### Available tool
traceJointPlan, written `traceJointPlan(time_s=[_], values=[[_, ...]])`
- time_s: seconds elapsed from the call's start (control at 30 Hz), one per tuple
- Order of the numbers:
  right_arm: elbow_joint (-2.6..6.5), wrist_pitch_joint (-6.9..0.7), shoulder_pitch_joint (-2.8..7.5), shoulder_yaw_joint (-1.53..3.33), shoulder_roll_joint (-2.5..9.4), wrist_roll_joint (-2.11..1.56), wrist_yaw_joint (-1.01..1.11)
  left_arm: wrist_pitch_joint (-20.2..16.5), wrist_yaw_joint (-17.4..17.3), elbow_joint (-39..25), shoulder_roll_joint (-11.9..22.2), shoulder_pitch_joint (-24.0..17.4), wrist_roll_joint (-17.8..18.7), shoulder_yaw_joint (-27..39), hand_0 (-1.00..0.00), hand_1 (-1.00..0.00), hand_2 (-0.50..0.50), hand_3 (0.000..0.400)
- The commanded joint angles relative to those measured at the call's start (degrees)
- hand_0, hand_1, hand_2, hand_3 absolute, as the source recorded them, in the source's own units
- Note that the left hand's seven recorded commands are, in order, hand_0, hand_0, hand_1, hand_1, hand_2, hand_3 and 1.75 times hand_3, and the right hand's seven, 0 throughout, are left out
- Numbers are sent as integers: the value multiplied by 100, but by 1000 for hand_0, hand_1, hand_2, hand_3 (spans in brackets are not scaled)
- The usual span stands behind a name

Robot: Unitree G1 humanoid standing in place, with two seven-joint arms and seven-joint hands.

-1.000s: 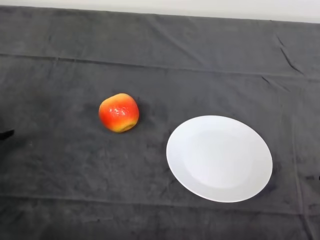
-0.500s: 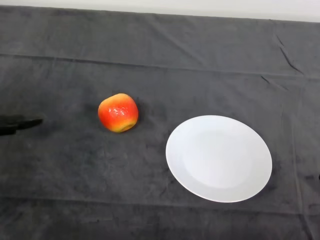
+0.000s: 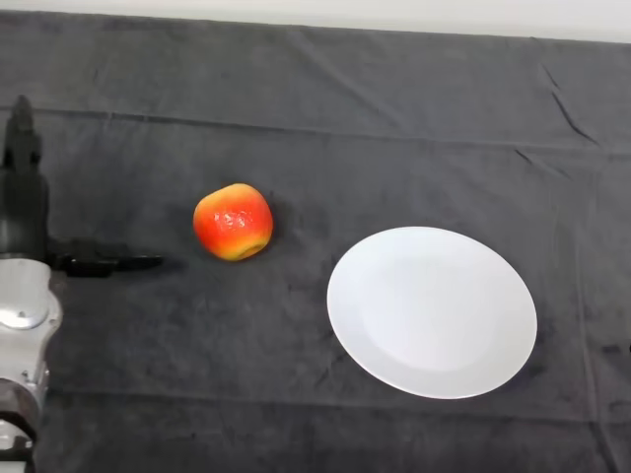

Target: Move the apple to the plate

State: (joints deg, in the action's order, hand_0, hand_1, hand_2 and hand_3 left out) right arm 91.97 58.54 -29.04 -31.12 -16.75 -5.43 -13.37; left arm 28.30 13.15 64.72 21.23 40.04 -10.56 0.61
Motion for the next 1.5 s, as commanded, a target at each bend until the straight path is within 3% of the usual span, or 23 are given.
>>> traceJointPlan(time_s=[0.03, 0.57, 0.9, 1.17, 1.5], values=[[513, -511, 540, -56, 417, -34, -17, -58, -65, -48, -133, 254, -165, -173, 0, 0, 0, 0], [513, -511, 540, -59, 417, -31, -17, -199, -138, 149, -596, 470, -429, -678, 0, 0, 0, 0], [516, -508, 539, -61, 417, -28, -18, -349, -282, 404, -868, 711, -403, -880, 0, 0, 0, 0], [520, -506, 538, -64, 416, -26, -18, -497, -497, 610, -1057, 811, -162, -877, 0, 0, 0, 0], [523, -504, 537, -68, 415, -22, -18, -853, -969, 842, -1178, 863, 435, -639, 0, 0, 0, 0]])
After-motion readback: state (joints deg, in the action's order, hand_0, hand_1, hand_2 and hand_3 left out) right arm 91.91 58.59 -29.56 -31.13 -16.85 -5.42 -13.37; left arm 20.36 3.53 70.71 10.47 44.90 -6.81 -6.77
